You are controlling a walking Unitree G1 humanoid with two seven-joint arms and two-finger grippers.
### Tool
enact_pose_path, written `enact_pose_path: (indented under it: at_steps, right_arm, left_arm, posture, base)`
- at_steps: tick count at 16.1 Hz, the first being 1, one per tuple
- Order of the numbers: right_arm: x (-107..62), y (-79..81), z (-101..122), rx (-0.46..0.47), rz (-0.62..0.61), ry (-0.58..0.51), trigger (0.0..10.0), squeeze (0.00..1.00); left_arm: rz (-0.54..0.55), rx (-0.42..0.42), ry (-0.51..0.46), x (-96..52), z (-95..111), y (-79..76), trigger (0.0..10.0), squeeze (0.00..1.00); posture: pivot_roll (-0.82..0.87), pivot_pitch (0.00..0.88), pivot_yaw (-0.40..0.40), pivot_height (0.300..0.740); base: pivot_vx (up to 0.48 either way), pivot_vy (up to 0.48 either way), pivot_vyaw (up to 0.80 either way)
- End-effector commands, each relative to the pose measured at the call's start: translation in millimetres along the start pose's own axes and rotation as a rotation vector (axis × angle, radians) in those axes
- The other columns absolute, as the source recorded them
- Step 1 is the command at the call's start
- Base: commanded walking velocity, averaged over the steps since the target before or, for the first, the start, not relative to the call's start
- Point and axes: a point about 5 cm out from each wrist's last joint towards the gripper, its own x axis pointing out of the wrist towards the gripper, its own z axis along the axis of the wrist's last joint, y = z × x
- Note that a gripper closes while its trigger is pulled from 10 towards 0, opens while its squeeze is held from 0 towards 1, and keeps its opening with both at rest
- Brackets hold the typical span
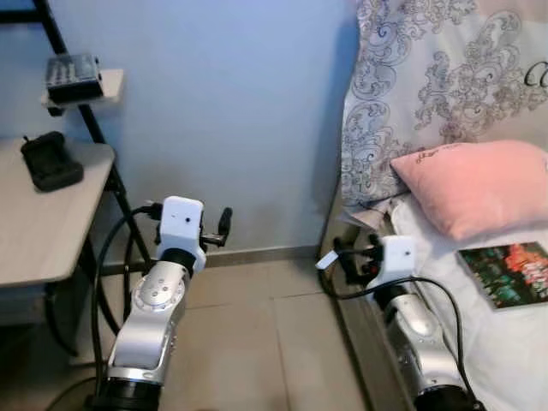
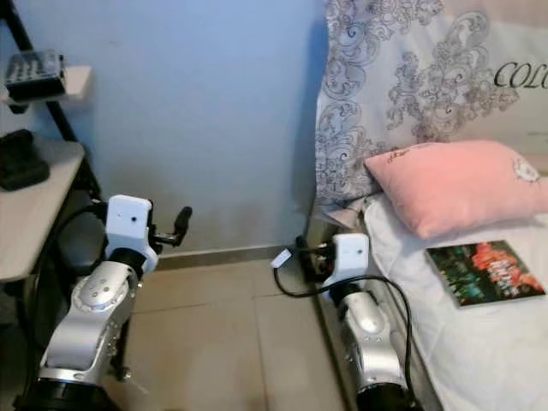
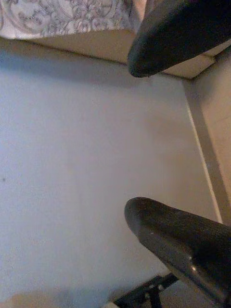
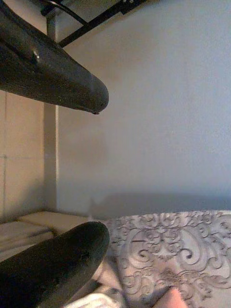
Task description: Clean up the room
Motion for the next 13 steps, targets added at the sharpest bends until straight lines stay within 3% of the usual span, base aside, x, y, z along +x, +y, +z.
enact_pose_path:
  at_steps: [1, 3, 6, 10, 13]
  right_arm:
    - [4.4, 11.1, 3.1, 0.001, 0.036, -0.018, 10.0, 0.00]
    - [4.3, 8.8, 9.8, 0.010, 0.013, -0.064, 10.0, 0.00]
    - [0.9, 3.3, 31.3, 0.046, -0.054, -0.196, 10.0, 0.00]
    - [-7.9, 4.2, 45.4, 0.020, -0.050, -0.250, 10.0, 0.00]
    - [-21.4, -1.1, 37.3, 0.008, -0.055, -0.195, 10.0, 0.00]
  left_arm:
    - [0.039, 0.015, 0.008, 0.3, 0.2, 11.8, 10.0, 0.00]
    - [0.033, -0.008, 0.017, 0.3, -1.3, 11.0, 10.0, 0.00]
    - [0.079, -0.159, 0.003, -3.4, -1.8, 11.9, 10.0, 0.00]
    - [0.074, -0.125, -0.032, -9.6, 3.4, 8.4, 10.0, 0.00]
    - [0.067, -0.105, -0.031, -8.3, 4.8, 9.8, 10.0, 0.00]
  posture:
    - [0.07, 0.000, -0.017, 0.740]
    - [0.06, 0.000, -0.015, 0.740]
    - [0.06, 0.000, -0.016, 0.740]
    - [0.06, 0.000, -0.021, 0.740]
    - [0.06, 0.000, -0.022, 0.740]
  base:
    - [0.390, 0.277, 0.00]
    - [0.431, 0.000, 0.00]
    - [0.434, 0.000, 0.00]
    - [0.433, 0.000, 0.00]
    - [0.455, 0.000, 0.00]
